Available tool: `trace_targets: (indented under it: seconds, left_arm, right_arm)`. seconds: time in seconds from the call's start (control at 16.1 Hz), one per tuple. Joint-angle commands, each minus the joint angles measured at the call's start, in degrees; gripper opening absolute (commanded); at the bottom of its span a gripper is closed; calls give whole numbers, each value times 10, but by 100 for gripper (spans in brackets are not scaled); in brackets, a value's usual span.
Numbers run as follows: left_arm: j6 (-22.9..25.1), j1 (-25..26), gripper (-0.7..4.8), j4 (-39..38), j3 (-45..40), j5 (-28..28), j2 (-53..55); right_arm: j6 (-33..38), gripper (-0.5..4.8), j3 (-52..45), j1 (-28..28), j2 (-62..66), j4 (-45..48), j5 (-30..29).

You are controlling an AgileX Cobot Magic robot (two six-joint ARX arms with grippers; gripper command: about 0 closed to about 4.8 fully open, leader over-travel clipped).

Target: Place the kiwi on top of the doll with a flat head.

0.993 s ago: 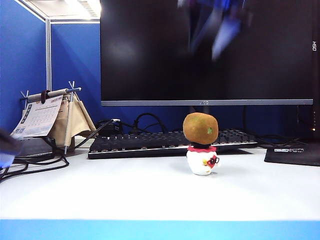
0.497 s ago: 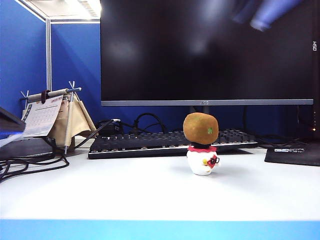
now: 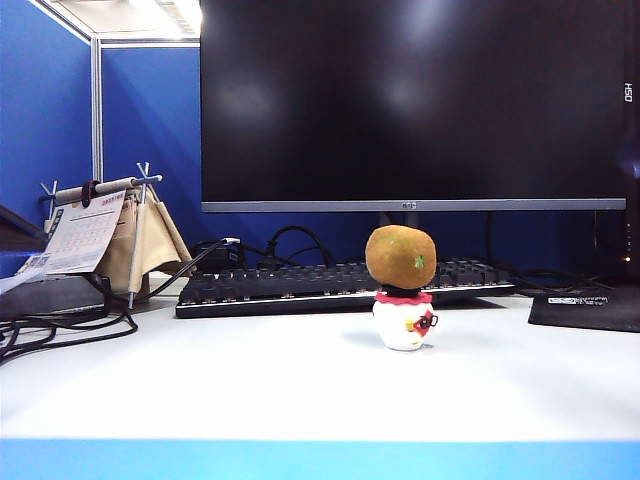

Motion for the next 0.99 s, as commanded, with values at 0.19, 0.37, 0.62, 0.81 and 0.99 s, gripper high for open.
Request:
trace_targets:
  seconds: [0.19, 0.37, 0.62, 0.81, 0.99]
  left_arm:
    - [3, 0, -4, -5, 1, -2, 1]
    - [3, 0, -4, -6, 1, 5, 0]
    - [3, 0, -4, -6, 1, 5, 0]
    - [3, 0, -4, -5, 1, 5, 0]
    - [3, 0, -4, -5, 1, 5, 0]
  right_arm:
    - [16, -7, -108, 0, -182, 5, 25]
    - [27, -7, -134, 3, -174, -2, 18]
    - [26, -6, -134, 3, -175, -1, 8]
    - [26, -6, -134, 3, -176, -1, 8]
    - [26, -7, -134, 3, -176, 0, 8]
